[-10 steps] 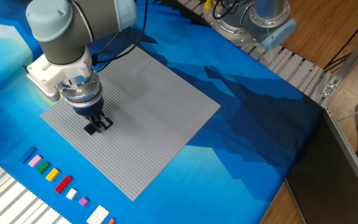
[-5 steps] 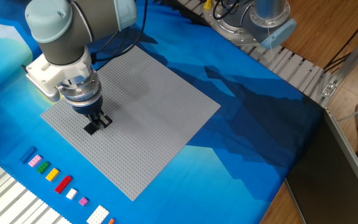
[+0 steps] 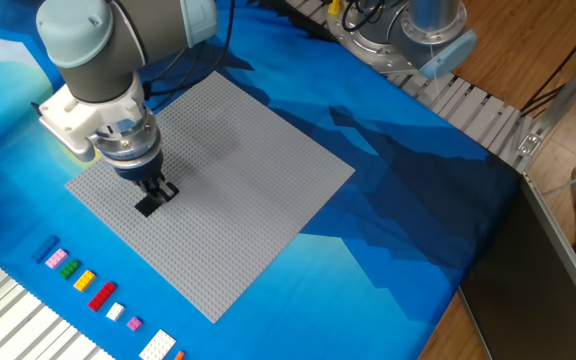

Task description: Stack small Lego blocks one on top of the other

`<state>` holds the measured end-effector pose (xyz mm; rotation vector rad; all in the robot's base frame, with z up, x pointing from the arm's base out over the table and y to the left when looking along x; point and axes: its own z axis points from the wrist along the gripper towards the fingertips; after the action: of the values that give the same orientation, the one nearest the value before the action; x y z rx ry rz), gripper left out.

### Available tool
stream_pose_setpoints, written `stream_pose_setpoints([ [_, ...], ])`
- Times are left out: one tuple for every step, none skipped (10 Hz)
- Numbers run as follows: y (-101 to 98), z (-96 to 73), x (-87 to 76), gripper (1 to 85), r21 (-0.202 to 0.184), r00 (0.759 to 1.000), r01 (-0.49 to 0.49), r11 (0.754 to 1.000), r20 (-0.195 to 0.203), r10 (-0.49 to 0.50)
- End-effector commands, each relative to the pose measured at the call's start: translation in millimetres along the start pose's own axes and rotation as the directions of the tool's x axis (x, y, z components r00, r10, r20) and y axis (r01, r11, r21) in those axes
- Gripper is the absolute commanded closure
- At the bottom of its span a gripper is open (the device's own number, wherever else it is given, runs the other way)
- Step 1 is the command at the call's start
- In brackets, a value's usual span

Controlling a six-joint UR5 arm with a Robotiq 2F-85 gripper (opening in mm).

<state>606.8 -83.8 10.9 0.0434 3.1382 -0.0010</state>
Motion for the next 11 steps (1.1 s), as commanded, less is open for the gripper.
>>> stream_pose_setpoints([
  [-7.2,-2.9,4.8,84.7,-0.005,1.0,0.013,1.0,-0.013,-0.013],
  [-10.1,-3.9,6.1,84.7,-0.006,1.0,0.019,1.0,-0.016,-0.019],
  [-10.1,-4.0,6.7,84.7,-0.008,1.0,0.021,1.0,-0.017,-0.021],
  [-11.1,-3.9,7.3,84.7,-0.005,1.0,0.022,1.0,-0.019,-0.022],
  [-13.0,-3.5,7.6,84.7,-0.003,0.999,0.028,1.0,-0.019,-0.028],
  [-15.6,-2.7,8.2,84.7,0.0,0.999,0.036,0.999,-0.017,-0.036],
  [-17.4,-1.1,8.1,84.7,0.0,0.999,0.044,0.999,-0.011,-0.044],
  [-18.5,0.9,7.9,84.7,-0.002,0.999,0.048,0.999,-0.005,-0.048],
  [-19.5,1.7,7.6,84.7,-0.002,0.999,0.051,0.999,-0.001,-0.051],
  [-20.4,2.0,7.8,84.7,-0.002,0.998,0.056,0.998,0.001,-0.056],
  [-21.1,2.1,7.9,84.7,0.0,0.998,0.056,0.998,0.001,-0.056],
])
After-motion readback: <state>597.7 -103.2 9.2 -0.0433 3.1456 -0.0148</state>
